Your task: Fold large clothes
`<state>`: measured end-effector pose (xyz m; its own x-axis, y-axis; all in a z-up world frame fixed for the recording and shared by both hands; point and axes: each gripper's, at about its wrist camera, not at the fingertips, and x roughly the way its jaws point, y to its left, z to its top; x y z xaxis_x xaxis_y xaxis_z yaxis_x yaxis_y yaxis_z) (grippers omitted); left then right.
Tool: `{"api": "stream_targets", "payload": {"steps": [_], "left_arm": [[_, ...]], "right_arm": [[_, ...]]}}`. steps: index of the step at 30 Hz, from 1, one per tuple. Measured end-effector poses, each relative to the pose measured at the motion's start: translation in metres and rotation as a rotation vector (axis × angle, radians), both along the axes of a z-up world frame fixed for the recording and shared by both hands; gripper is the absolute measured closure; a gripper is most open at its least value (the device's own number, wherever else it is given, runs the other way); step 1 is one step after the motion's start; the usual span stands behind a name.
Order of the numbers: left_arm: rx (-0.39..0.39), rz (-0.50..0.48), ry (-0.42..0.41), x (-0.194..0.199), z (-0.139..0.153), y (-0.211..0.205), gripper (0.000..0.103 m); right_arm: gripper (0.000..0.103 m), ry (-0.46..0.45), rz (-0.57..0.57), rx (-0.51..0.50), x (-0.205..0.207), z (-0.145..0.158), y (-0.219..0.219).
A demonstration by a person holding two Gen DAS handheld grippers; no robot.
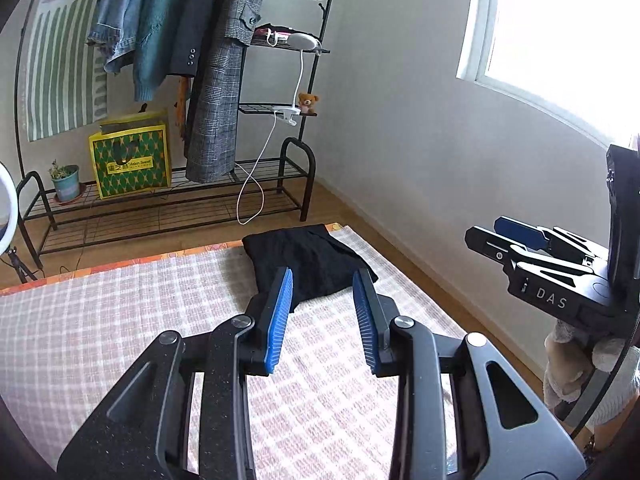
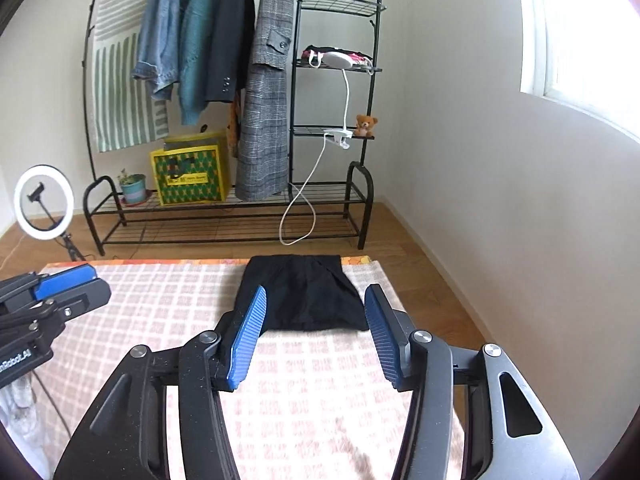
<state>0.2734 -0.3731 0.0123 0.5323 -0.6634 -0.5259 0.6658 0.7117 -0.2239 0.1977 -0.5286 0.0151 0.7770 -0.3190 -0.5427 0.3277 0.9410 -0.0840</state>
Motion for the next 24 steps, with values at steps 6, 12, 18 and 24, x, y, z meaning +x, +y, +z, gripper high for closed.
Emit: {"api": "stream_targets", "payload": {"steps": [6, 12, 18, 24], "left_arm": [[0.005, -0.005, -0.016, -0.041, 0.000, 0.041, 0.061], [0.008, -0.015, -0.016, -0.072, -0.015, 0.072, 0.055], [0.019, -0.016, -0.036, -0.096, -0.034, 0.096, 0.042], [0.030, -0.010, -0.070, -0.109, -0.049, 0.108, 0.026]], "right_arm": [[0.036, -0.018, -0.028, 0.019, -0.043, -0.002, 0.034], [0.022, -0.036, -0.085, -0.019, -0.070, -0.009, 0.064], [0.022, -0.039, -0.118, 0.024, -0.085, -0.027, 0.080], [0.022, -0.059, -0.141, 0.054, -0.091, -0.046, 0.096]]}}
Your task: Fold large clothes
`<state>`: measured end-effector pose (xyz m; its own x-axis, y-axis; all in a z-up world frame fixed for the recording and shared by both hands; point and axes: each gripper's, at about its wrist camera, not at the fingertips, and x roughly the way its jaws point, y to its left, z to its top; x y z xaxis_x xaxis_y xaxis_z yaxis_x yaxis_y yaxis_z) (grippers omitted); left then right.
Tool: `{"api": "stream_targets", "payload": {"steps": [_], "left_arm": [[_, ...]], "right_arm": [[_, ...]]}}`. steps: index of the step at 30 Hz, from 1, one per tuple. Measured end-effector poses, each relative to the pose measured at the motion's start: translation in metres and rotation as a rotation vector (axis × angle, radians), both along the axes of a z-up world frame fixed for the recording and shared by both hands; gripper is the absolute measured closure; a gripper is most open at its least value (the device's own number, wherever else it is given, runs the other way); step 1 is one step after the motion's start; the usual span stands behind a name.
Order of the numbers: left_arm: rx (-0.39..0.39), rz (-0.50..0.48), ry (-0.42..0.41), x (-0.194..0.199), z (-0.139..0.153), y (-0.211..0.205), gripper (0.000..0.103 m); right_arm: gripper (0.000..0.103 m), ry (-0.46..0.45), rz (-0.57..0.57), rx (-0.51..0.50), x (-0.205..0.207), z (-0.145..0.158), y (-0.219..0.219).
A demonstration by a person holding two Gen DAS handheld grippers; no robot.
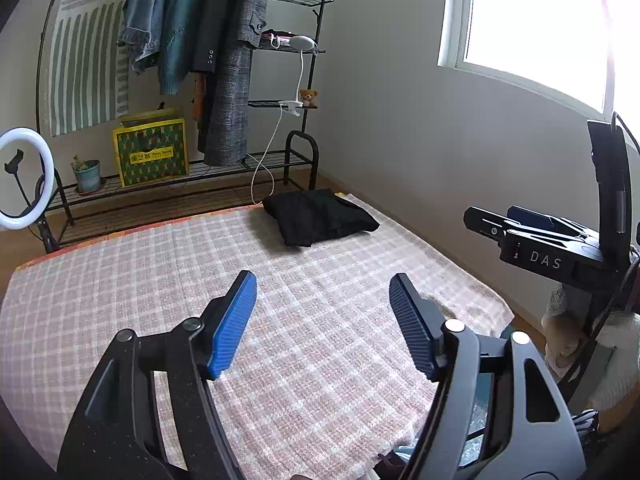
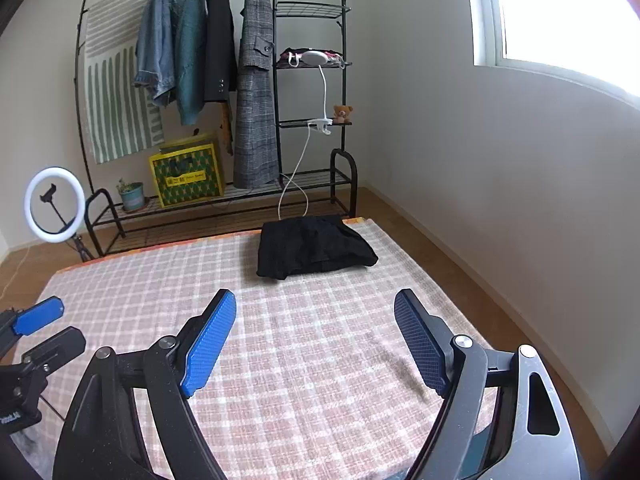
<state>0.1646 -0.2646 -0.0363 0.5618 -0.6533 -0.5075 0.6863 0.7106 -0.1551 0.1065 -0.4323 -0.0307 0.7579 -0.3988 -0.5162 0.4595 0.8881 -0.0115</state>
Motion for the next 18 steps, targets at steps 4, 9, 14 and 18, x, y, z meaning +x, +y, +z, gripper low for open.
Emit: {"api": "stream_targets", "payload": {"steps": [4, 9, 14, 18], "left_arm": [[0.005, 0.006, -0.006, -0.001, -0.008, 0.004, 0.019], [0.025, 0.015, 0.007, 0.002, -0.017, 0.006, 0.014], [0.010, 0.033, 0.000, 0.004, -0.017, 0.010, 0.009], [0.021, 0.043, -0.029, 0.001, -0.012, 0.010, 0.006]], "right_arm": [[0.021, 0.013, 0.004, -0.005, 0.007, -0.009, 0.007], [0.018, 0.002, -0.004, -0.016, 0.006, -0.013, 0.010], [0.017, 0.002, -0.005, -0.033, 0.005, -0.020, 0.012], [0.017, 0.008, -0.013, -0.044, 0.005, -0.023, 0.012]]}}
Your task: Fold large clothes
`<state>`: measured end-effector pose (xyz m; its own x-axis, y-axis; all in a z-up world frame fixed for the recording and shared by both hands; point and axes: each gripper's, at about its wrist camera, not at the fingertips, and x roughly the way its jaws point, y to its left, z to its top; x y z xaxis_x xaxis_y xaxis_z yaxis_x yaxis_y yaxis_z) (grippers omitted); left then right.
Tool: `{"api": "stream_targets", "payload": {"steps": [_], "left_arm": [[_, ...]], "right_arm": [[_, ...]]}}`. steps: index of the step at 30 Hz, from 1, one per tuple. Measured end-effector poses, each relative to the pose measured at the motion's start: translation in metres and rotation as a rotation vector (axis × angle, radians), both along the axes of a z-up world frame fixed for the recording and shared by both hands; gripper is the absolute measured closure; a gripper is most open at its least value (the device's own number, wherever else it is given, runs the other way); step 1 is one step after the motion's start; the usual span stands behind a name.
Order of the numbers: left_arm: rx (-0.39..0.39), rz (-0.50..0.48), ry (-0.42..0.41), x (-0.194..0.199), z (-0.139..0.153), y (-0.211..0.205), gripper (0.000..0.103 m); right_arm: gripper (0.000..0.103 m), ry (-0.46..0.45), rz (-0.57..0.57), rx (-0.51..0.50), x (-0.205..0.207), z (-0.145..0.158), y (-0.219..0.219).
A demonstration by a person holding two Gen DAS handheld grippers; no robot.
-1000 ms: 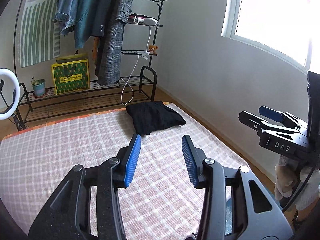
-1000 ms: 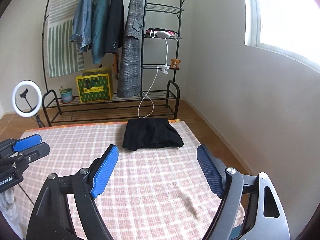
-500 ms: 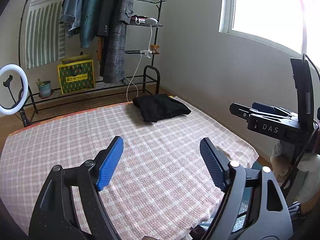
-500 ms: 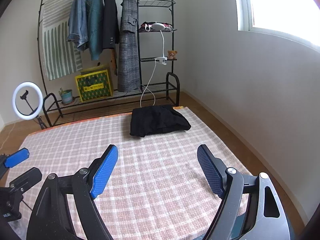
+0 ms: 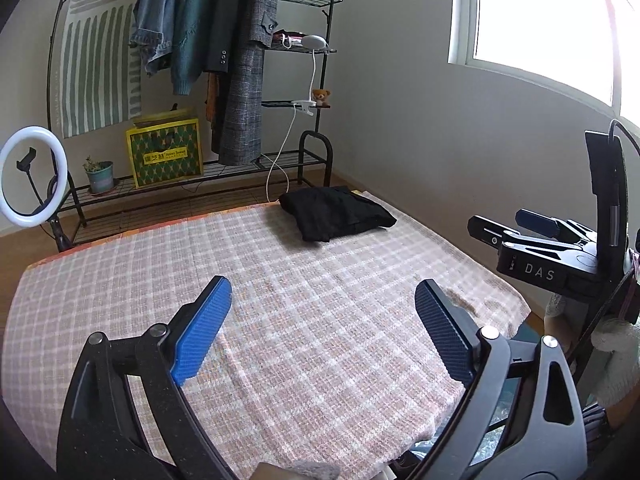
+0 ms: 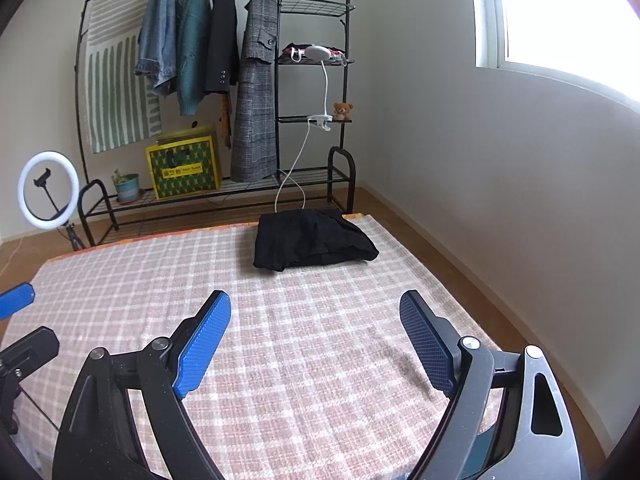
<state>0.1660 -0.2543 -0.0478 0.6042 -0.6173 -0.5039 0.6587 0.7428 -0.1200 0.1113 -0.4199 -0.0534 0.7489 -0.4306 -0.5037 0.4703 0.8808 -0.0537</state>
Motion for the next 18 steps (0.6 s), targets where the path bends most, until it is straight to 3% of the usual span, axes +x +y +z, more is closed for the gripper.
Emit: {"api": "stream_targets", "payload": {"steps": [3, 18], "left_arm": [[0.008, 0.006, -0.021, -0.0022, 0.0030, 0.0012, 0.001], [0.055, 0.026, -0.029, -0.0062, -0.0001, -0.0033, 0.000]], "right_arm": [[0.016, -0.014, -0.002, -0.007, -0.0018, 0.0015, -0.0001], [0.015, -0.045, -0.003, -0.003, -0.0010, 0.0031, -0.0022]]}}
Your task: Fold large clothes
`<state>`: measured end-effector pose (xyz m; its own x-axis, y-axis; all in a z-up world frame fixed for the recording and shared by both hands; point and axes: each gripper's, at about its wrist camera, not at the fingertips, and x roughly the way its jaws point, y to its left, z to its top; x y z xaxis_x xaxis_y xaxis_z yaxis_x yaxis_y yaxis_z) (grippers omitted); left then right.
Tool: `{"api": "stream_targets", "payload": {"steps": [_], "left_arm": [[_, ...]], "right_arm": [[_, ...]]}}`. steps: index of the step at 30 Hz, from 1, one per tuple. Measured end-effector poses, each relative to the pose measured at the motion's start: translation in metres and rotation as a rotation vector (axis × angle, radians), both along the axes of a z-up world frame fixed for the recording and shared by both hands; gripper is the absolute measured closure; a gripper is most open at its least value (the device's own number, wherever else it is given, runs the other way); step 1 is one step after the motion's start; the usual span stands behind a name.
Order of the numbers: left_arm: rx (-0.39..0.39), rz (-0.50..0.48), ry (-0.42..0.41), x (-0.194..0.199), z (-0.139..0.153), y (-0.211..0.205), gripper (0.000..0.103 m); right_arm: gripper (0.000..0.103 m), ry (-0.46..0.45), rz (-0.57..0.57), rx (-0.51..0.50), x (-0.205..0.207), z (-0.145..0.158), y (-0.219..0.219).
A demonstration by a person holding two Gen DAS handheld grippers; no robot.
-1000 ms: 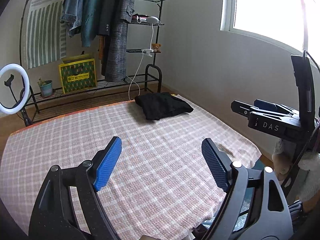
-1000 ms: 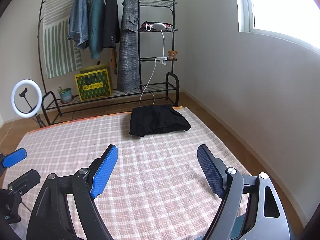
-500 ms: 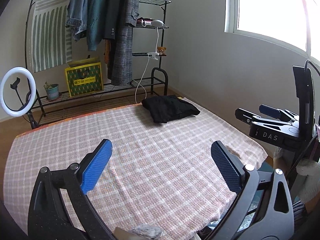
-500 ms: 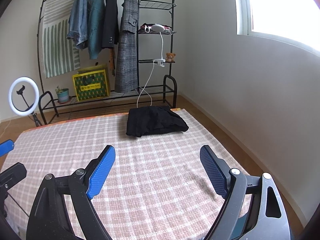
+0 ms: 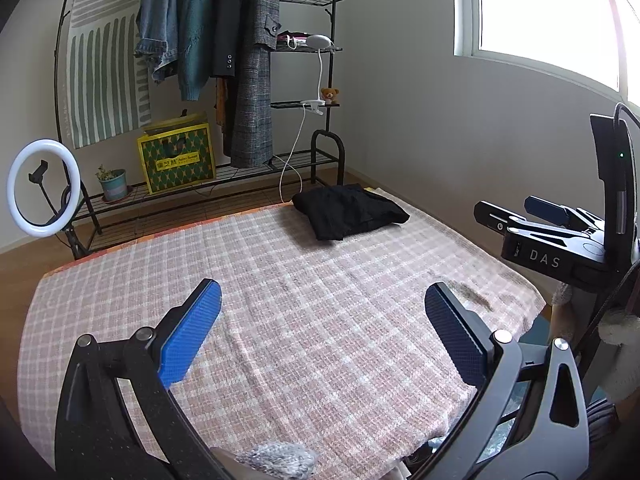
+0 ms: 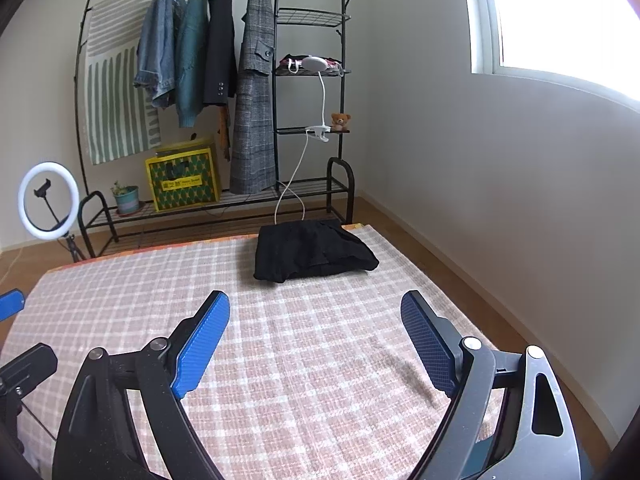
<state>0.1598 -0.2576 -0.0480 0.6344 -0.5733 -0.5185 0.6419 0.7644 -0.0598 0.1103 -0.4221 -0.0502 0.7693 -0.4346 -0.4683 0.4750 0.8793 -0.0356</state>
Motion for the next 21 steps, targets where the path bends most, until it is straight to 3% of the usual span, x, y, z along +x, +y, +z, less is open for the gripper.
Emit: {"api": "stream_targets", "payload": {"steps": [21], "left_arm": [[0.013, 0.022, -0.013, 0.004, 0.001, 0.015, 0.000]], "right_arm": [[0.015, 0.003, 0.024, -0.019, 0.009, 0.000, 0.009]]}}
